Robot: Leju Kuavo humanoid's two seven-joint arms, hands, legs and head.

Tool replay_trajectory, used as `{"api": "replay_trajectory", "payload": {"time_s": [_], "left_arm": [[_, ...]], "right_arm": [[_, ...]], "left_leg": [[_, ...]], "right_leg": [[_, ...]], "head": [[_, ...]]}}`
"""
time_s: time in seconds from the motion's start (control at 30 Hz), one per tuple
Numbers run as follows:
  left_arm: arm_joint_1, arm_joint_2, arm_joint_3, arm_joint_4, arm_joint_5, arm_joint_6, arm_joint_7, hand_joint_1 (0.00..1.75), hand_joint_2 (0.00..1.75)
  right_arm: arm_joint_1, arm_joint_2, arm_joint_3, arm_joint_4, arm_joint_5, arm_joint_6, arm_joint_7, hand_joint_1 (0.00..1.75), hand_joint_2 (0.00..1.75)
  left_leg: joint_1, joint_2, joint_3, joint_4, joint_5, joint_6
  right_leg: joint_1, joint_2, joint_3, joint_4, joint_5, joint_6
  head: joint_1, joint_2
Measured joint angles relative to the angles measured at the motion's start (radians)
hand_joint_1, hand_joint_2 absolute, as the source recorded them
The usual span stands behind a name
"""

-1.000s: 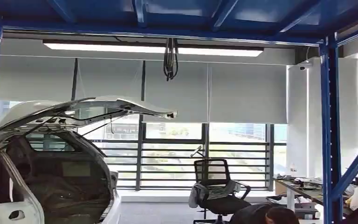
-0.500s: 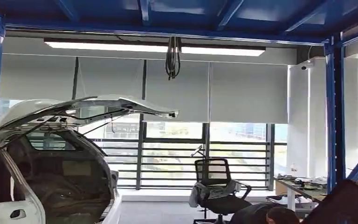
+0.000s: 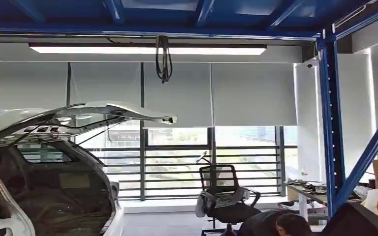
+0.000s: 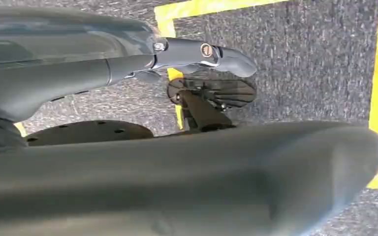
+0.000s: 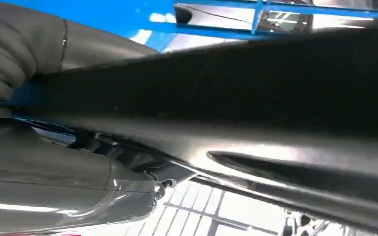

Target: Take the parts from the cabinet and place them on the table.

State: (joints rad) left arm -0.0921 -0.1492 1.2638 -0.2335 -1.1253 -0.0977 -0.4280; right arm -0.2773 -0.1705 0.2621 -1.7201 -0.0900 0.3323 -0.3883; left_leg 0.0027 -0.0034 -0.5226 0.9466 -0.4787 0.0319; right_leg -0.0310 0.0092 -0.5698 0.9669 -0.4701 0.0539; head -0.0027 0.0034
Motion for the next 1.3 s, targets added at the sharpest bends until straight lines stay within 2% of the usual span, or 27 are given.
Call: {"api": "replay_trajectory", "payload": {"time_s": [0.03,0.07,0.13,0.17,0.2,0.23,0.3,0.33,0.37,0.4,0.43,0.5,0.53,0.57,0.63,0.67,0.7,0.77,0.83,0.87,1.0,1.03,1.07,1.13,1.2,1.23,1.3], "left_arm": [[-0.002,-0.005,-0.001,0.001,0.000,0.000,-0.002,0.00,1.75],[-0.004,-0.003,0.000,0.001,0.000,0.000,-0.002,0.00,1.75],[-0.007,-0.002,0.000,0.001,0.000,-0.001,-0.002,0.00,1.75],[-0.007,-0.003,-0.001,0.002,0.000,-0.003,-0.002,0.00,1.75],[-0.006,-0.003,-0.001,0.003,-0.003,-0.005,-0.002,0.00,1.75],[-0.006,-0.004,-0.001,0.003,-0.004,-0.005,-0.002,0.00,1.75],[-0.005,-0.004,-0.001,0.004,-0.006,-0.006,-0.002,0.00,1.75],[-0.006,-0.001,-0.001,0.003,-0.006,-0.005,-0.002,0.00,1.75],[-0.010,0.012,-0.001,0.003,-0.006,-0.005,-0.002,0.00,1.75],[-0.009,0.005,-0.002,0.006,-0.007,-0.006,-0.003,0.00,1.75],[-0.006,0.003,-0.002,0.006,-0.006,-0.006,-0.003,0.00,1.75],[-0.004,0.003,-0.002,0.006,-0.006,-0.006,-0.003,0.00,1.75],[-0.006,0.003,-0.002,0.006,-0.006,-0.006,-0.003,0.00,1.75],[-0.009,0.003,-0.002,0.006,-0.006,-0.006,-0.003,0.00,1.75],[-0.010,0.003,-0.002,0.006,-0.006,-0.006,-0.003,0.00,1.75],[-0.010,0.003,-0.002,0.006,-0.006,-0.006,-0.003,0.00,1.75],[-0.008,0.003,-0.002,0.006,-0.006,-0.006,-0.004,0.00,1.75],[-0.008,0.003,-0.002,0.006,-0.006,-0.006,-0.005,0.00,1.75],[-0.010,0.003,-0.002,0.006,-0.006,-0.006,-0.006,0.00,1.75],[-0.009,0.008,-0.002,0.005,-0.006,-0.005,-0.007,0.00,1.75],[-0.011,0.003,-0.002,0.006,-0.006,-0.005,-0.008,0.00,1.75],[-0.011,0.003,-0.002,0.006,-0.006,-0.005,-0.009,0.00,1.75],[-0.011,0.003,-0.002,0.006,-0.005,-0.003,-0.010,0.00,1.75],[-0.009,0.002,-0.002,0.006,-0.005,-0.003,-0.010,0.00,1.75],[-0.008,0.000,-0.002,0.006,-0.005,-0.003,-0.010,0.00,1.75],[-0.008,0.000,-0.002,0.006,-0.005,-0.003,-0.010,0.00,1.75],[-0.008,0.000,-0.002,0.006,-0.003,-0.003,-0.011,0.00,1.75]], "right_arm": [[0.004,-0.006,-0.003,-0.002,-0.002,0.000,0.000,1.75,1.75],[-0.001,-0.010,-0.003,-0.003,-0.003,0.004,0.000,1.75,1.75],[0.000,-0.016,-0.008,0.000,-0.006,0.007,0.000,1.75,1.75],[0.004,-0.018,-0.008,0.002,-0.009,0.008,0.000,1.75,1.75],[0.008,-0.018,-0.008,0.002,-0.009,0.010,-0.001,1.75,1.75],[0.009,-0.018,-0.007,0.002,-0.009,0.010,-0.001,1.75,1.75],[0.006,-0.018,-0.007,0.001,-0.009,0.010,-0.002,1.75,1.75],[0.006,-0.018,-0.007,0.002,-0.009,0.010,-0.002,1.75,1.75],[0.005,-0.018,-0.005,0.004,-0.009,0.011,-0.002,1.75,1.75],[0.007,-0.019,-0.006,-0.001,-0.009,0.012,-0.001,1.75,1.75],[0.014,-0.019,-0.006,-0.003,-0.009,0.012,-0.002,1.75,1.75],[0.012,-0.019,-0.006,-0.004,-0.010,0.012,-0.003,1.75,1.75],[0.014,-0.019,-0.006,-0.008,-0.010,0.013,-0.003,1.75,1.75],[0.015,-0.019,-0.006,-0.012,-0.011,0.013,-0.003,1.75,1.75],[0.012,-0.019,-0.006,-0.013,-0.013,0.012,-0.003,1.75,1.75],[0.013,-0.019,-0.006,-0.013,-0.013,0.012,-0.003,1.75,1.75],[0.016,-0.019,-0.006,-0.013,-0.012,0.013,-0.003,1.75,1.75],[0.016,-0.019,-0.006,-0.013,-0.011,0.014,-0.003,1.75,1.75],[0.014,-0.019,-0.006,-0.015,-0.011,0.014,-0.003,1.75,1.75],[0.011,-0.019,-0.006,-0.014,-0.011,0.014,-0.003,1.75,1.75],[0.010,-0.020,-0.006,-0.016,-0.010,0.015,-0.004,1.75,1.75],[0.011,-0.022,-0.008,-0.018,-0.010,0.015,-0.003,1.75,1.75],[0.010,-0.023,-0.008,-0.018,-0.010,0.015,-0.003,1.75,1.75],[0.008,-0.023,-0.008,-0.018,-0.010,0.015,-0.003,1.75,1.75],[0.011,-0.023,-0.006,-0.016,-0.009,0.015,-0.002,1.75,1.75],[0.011,-0.023,-0.006,-0.014,-0.008,0.015,0.001,1.75,1.75],[0.010,-0.023,-0.006,-0.014,-0.007,0.015,0.002,1.75,1.75]], "left_leg": [[0.011,0.006,0.039,-0.061,0.019,-0.003],[0.019,0.008,0.060,-0.094,0.032,0.013],[0.035,0.011,0.081,-0.105,0.029,0.001],[0.044,0.011,0.087,-0.104,0.020,-0.014],[0.053,0.011,0.092,-0.099,0.013,-0.025],[0.065,0.010,0.096,-0.091,0.002,-0.041],[0.098,0.008,0.096,-0.047,-0.036,-0.087],[0.109,0.004,0.088,-0.013,-0.061,-0.108],[0.104,0.000,0.066,0.020,-0.083,-0.127],[0.102,-0.002,0.051,0.039,-0.087,-0.134],[0.100,-0.001,0.052,0.037,-0.087,-0.138],[0.101,-0.001,0.050,0.033,-0.087,-0.144],[0.100,0.001,0.044,0.052,-0.100,-0.135],[0.094,0.003,0.013,0.114,-0.130,-0.120],[0.072,0.003,-0.087,0.297,-0.199,-0.099],[0.059,0.003,-0.142,0.383,-0.219,-0.086],[0.046,0.003,-0.183,0.428,-0.215,-0.071],[0.017,0.002,-0.186,0.370,-0.144,-0.028],[-0.015,-0.002,-0.145,0.225,-0.037,0.027],[-0.031,-0.007,-0.135,0.191,-0.022,0.052],[-0.031,-0.006,-0.117,0.140,-0.022,0.047],[-0.018,-0.003,-0.107,0.118,-0.017,0.039],[-0.020,-0.004,-0.100,0.107,-0.014,0.038],[-0.020,-0.003,-0.095,0.106,-0.013,0.040],[-0.022,-0.002,-0.095,0.106,-0.014,0.041],[-0.023,-0.002,-0.093,0.106,-0.014,0.041],[-0.026,-0.003,-0.089,0.106,-0.015,0.041]], "right_leg": [[0.000,-0.004,0.008,0.004,-0.004,-0.007],[0.001,-0.003,-0.007,0.041,-0.029,-0.008],[-0.006,-0.003,-0.072,0.172,-0.079,0.005],[-0.013,-0.004,-0.106,0.229,-0.093,0.016],[-0.021,-0.004,-0.123,0.249,-0.087,0.025],[-0.030,-0.006,-0.119,0.226,-0.059,0.039],[-0.054,-0.013,-0.061,0.083,0.039,0.075],[-0.057,-0.012,-0.049,0.060,0.017,0.105],[-0.056,-0.001,-0.071,0.094,0.002,0.102],[-0.057,0.006,-0.084,0.119,-0.015,0.056],[-0.058,0.005,-0.092,0.127,-0.022,0.044],[-0.057,0.006,-0.104,0.140,-0.026,0.033],[-0.051,0.009,-0.103,0.139,-0.031,0.020],[-0.045,0.008,-0.099,0.139,-0.032,0.018],[-0.034,0.006,-0.093,0.133,-0.033,0.016],[-0.025,0.006,-0.092,0.133,-0.035,0.013],[-0.015,0.008,-0.089,0.133,-0.039,0.007],[0.004,0.013,-0.076,0.133,-0.047,-0.005],[0.019,0.015,-0.058,0.129,-0.055,-0.017],[0.022,0.015,-0.055,0.126,-0.058,-0.019],[0.024,0.020,-0.053,0.112,-0.053,-0.011],[0.024,0.016,-0.054,0.114,-0.061,-0.008],[0.026,0.007,-0.057,0.132,-0.077,-0.003],[0.025,0.004,-0.110,0.255,-0.145,0.005],[0.024,0.003,-0.163,0.364,-0.179,0.010],[0.025,0.002,-0.164,0.363,-0.165,0.011],[0.027,0.002,-0.102,0.233,-0.083,0.005]], "head": [[0.001,0.000],[0.001,0.000],[0.000,0.000],[0.000,0.000],[0.000,0.000],[0.000,0.000],[0.000,0.000],[0.000,0.000],[-0.002,0.000],[0.014,0.000],[0.016,0.000],[0.015,0.000],[0.016,0.000],[0.016,0.000],[0.016,0.000],[0.016,0.000],[0.016,0.000],[0.016,0.000],[0.016,0.000],[0.015,0.000],[0.015,0.000],[0.016,0.000],[0.016,0.000],[0.015,0.000],[0.015,0.000],[0.015,0.000],[0.015,0.000]]}}
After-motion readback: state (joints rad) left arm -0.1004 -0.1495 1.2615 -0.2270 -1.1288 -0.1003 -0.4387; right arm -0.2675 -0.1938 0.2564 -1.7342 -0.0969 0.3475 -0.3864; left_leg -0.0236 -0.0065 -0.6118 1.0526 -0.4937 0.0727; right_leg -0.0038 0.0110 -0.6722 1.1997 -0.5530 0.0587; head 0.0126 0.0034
